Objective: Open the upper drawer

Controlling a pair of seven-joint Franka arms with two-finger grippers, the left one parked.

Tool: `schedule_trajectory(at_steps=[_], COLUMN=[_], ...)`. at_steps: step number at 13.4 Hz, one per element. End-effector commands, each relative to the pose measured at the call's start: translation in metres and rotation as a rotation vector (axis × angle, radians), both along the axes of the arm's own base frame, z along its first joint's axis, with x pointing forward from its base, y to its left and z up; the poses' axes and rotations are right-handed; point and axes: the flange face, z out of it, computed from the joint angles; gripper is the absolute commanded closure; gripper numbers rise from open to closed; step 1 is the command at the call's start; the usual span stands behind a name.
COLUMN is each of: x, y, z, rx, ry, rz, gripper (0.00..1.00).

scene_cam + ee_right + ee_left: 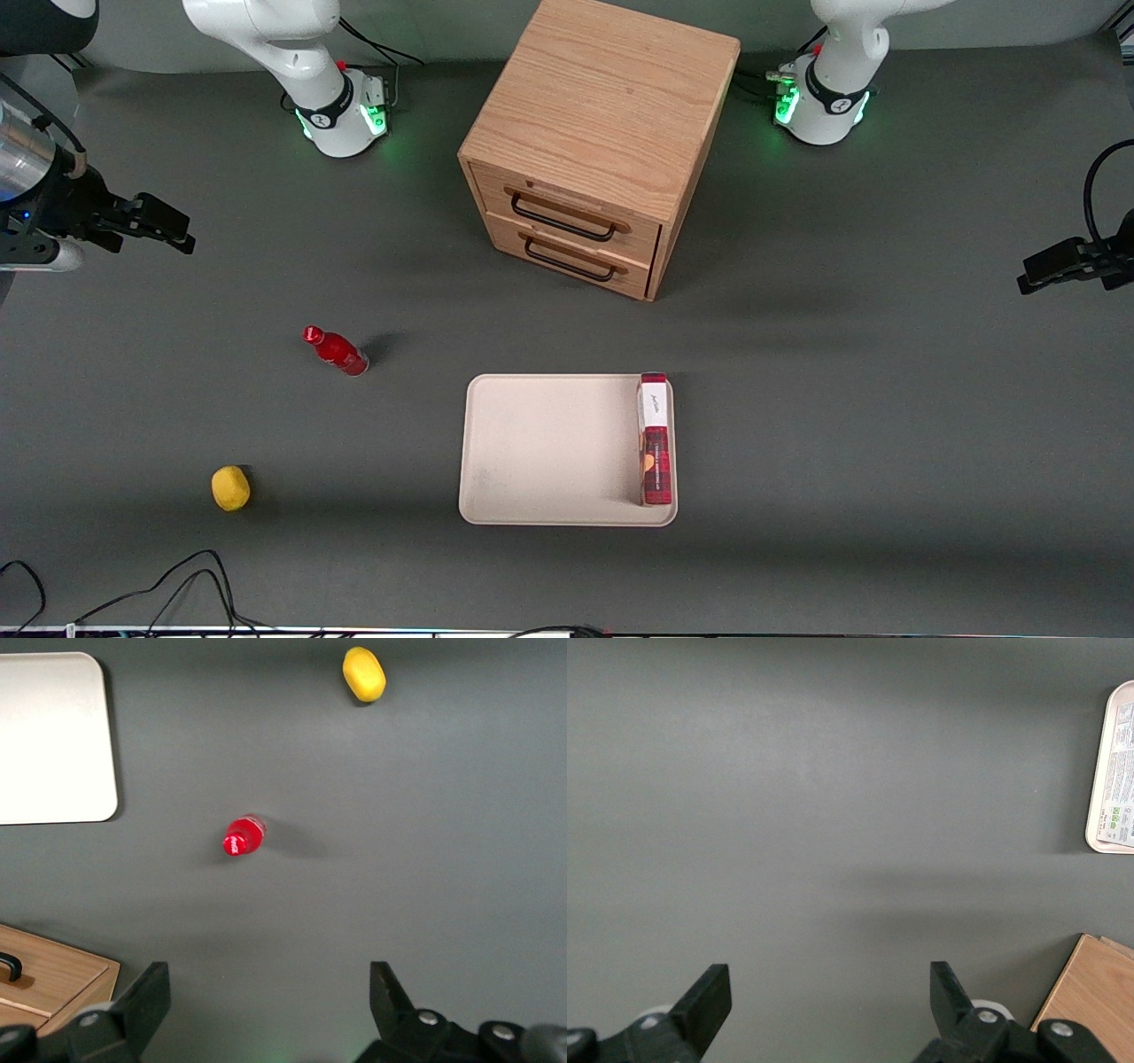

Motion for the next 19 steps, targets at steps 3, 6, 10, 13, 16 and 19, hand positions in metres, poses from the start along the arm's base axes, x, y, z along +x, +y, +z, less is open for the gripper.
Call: schedule_trajectory(at_steps=[3, 6, 10, 13, 16, 19], x=[0.000, -0.002, 0.002, 0.001, 0.009, 0.023], y=[0.046, 0.070, 0.103, 0.132, 0.157, 0.186], z=[0.043, 0.051, 0.046, 0.036, 0.023, -0.003], rx=[0.022, 0.091, 0.148, 0.152, 0.167, 0.190], ry=[-0.076, -0.086, -0.098, -0.081, -0.059, -0.026], rz=[0.078, 0.113, 0.216, 0.269, 0.316, 0.361], gripper=[0.00, 0.00, 0.00, 0.00, 0.00, 0.00])
